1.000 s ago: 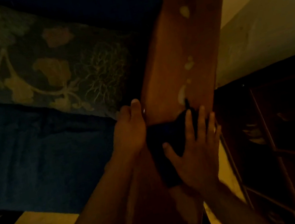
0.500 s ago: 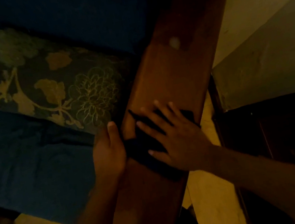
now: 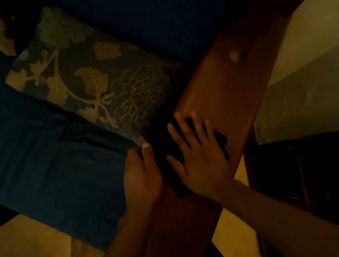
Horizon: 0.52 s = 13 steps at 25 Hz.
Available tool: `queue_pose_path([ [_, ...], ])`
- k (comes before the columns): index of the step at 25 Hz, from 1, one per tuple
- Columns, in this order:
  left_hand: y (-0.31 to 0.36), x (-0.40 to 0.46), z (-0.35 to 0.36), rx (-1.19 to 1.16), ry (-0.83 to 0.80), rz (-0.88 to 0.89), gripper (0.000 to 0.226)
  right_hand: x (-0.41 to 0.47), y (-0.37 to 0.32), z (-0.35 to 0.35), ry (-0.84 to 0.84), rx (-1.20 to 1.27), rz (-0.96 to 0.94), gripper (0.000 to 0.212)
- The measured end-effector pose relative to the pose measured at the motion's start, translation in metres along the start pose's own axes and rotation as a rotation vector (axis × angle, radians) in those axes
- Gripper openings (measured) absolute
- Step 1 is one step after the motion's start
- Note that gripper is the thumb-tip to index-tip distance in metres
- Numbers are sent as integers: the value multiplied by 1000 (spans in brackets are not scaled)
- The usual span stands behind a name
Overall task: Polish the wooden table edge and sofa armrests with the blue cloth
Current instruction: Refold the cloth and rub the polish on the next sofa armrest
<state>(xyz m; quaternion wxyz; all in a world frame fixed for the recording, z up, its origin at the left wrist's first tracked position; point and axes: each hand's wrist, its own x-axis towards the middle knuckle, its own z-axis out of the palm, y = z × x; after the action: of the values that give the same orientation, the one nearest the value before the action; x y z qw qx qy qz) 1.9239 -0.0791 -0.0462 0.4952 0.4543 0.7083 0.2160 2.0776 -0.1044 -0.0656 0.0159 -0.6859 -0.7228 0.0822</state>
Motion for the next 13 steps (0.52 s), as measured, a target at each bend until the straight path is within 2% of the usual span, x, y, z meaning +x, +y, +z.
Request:
queue_pose_path([
  [1, 3, 1, 2, 16, -25, -3, 32, -16, 6, 1, -16, 11, -62, 71],
  [3, 17, 11, 14, 51, -101, 7, 37, -22, 41, -4, -41, -6, -23, 75],
  [8, 73, 63, 60, 248, -171, 135, 40, 77, 160, -30, -11, 18, 320, 83],
  [11, 120, 94, 100, 215, -142, 145, 30, 148, 213, -51, 60, 137, 510, 74],
  [13, 146, 111, 124, 219, -85, 142, 32, 156, 211, -52, 133, 182, 520, 64],
])
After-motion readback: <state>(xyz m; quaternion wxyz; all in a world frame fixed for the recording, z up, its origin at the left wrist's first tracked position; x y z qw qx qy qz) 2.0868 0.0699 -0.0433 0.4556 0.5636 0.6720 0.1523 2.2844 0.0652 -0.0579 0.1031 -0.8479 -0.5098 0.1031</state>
